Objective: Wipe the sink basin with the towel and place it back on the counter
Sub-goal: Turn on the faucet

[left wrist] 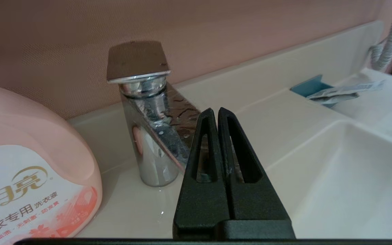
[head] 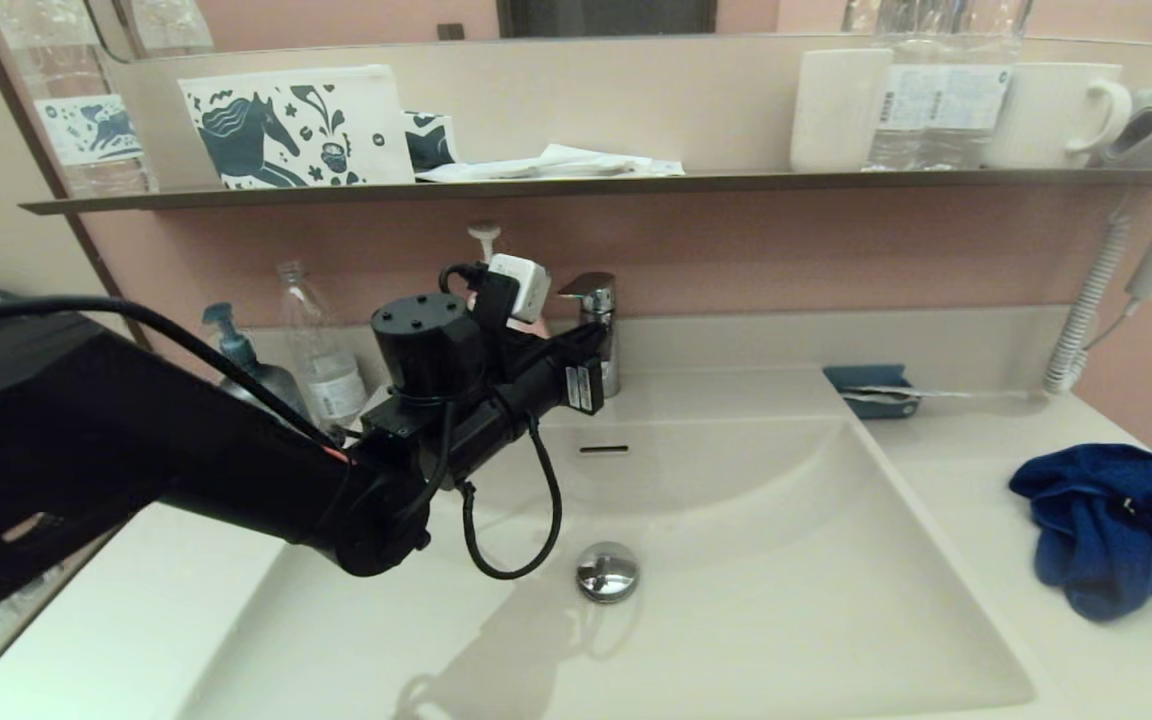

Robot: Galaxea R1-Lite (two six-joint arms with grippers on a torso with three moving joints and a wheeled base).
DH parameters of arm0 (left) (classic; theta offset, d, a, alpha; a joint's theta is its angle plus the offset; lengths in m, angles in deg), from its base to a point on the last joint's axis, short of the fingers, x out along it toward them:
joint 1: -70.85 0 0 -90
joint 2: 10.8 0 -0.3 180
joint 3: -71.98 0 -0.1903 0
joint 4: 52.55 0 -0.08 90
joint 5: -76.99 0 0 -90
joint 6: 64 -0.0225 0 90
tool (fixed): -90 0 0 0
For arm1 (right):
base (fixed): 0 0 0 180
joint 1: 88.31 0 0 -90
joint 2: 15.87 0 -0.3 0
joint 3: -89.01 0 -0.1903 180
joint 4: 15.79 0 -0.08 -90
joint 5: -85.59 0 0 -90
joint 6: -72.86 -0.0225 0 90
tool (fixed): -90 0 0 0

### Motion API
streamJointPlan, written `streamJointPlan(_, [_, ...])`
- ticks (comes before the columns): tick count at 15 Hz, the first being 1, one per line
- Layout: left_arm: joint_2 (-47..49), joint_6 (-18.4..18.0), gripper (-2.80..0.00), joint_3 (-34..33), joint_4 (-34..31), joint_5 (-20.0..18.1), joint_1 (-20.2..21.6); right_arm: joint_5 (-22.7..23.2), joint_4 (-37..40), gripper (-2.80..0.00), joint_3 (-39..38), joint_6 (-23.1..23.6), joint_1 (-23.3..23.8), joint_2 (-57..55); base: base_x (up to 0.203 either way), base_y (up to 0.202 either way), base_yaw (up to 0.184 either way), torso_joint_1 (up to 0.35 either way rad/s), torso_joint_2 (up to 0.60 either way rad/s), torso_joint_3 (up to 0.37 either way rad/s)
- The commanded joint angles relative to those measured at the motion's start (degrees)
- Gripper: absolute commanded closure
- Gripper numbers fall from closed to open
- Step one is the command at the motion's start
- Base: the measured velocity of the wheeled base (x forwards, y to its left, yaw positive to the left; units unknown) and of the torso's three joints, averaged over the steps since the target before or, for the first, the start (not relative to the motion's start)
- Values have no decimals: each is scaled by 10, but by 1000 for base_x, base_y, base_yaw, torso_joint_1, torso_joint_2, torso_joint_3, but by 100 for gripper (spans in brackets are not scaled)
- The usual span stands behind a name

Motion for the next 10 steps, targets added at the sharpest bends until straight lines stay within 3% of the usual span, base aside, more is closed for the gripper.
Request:
streamJointPlan(1, [8, 0, 0, 28, -7, 0, 1, 0, 0, 0, 0, -1, 0, 0, 0, 0, 0, 0, 0, 0])
streamJointPlan(10, [7, -1, 0, 86, -37, 0, 10, 0, 0, 0, 0, 0, 0, 0, 0, 0, 0, 0, 0, 0])
